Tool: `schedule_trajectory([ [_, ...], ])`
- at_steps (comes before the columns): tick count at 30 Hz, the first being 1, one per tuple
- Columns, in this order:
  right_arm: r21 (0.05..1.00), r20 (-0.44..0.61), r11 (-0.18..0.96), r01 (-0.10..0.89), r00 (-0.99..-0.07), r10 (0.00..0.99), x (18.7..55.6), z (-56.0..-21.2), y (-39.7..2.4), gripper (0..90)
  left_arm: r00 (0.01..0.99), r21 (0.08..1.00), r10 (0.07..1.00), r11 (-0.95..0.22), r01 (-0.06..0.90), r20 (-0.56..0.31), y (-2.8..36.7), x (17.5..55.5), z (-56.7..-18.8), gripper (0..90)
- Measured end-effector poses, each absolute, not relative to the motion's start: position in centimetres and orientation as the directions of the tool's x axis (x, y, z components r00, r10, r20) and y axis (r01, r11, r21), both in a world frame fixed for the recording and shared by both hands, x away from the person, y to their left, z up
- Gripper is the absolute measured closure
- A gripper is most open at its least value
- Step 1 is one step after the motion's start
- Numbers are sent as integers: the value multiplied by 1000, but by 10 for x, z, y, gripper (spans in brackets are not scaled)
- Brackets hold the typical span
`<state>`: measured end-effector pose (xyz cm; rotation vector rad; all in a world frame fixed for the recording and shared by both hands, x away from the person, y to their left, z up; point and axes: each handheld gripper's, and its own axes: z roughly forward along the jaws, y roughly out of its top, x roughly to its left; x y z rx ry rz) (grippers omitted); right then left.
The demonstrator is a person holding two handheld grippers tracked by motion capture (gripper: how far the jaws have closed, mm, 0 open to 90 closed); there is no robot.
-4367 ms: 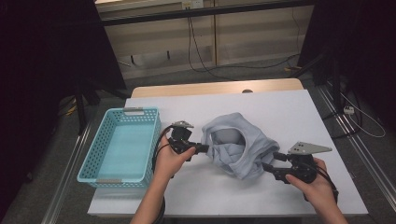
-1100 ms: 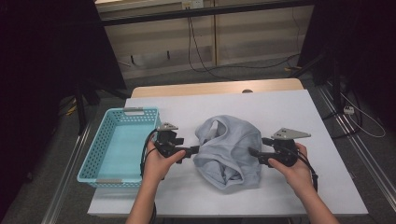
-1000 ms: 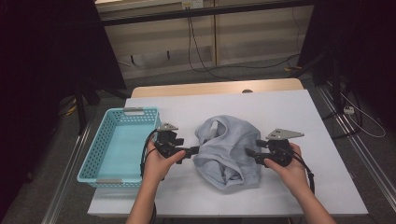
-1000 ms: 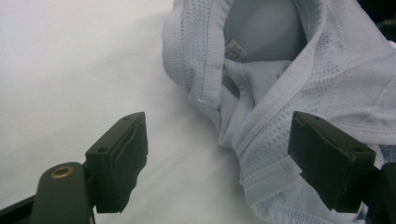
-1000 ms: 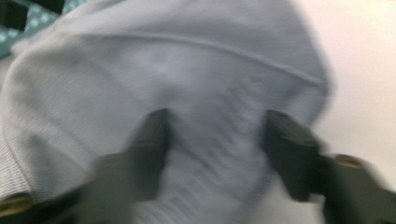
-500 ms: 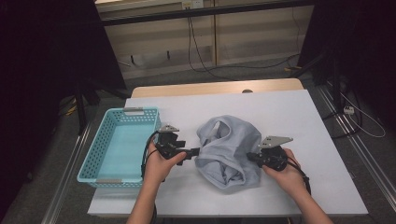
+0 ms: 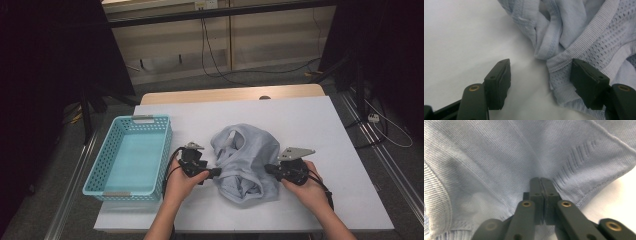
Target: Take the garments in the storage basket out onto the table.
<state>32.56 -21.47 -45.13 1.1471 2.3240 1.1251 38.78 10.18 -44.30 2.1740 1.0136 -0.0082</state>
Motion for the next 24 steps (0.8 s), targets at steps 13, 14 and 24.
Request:
schedule_trajectory([
  [13,785,38,295,544,-517,855,329,-452,-227,361,728,628,650,-476,616,-221,89,375,-446,568],
  [14,786,52,280,552,-510,858,330,-452,-229,349,728,629,647,-473,616,-226,89,375,-446,595],
  [24,799,130,157,580,-423,897,343,-446,-242,285,690,588,662,-445,675,-292,91,375,-443,867],
])
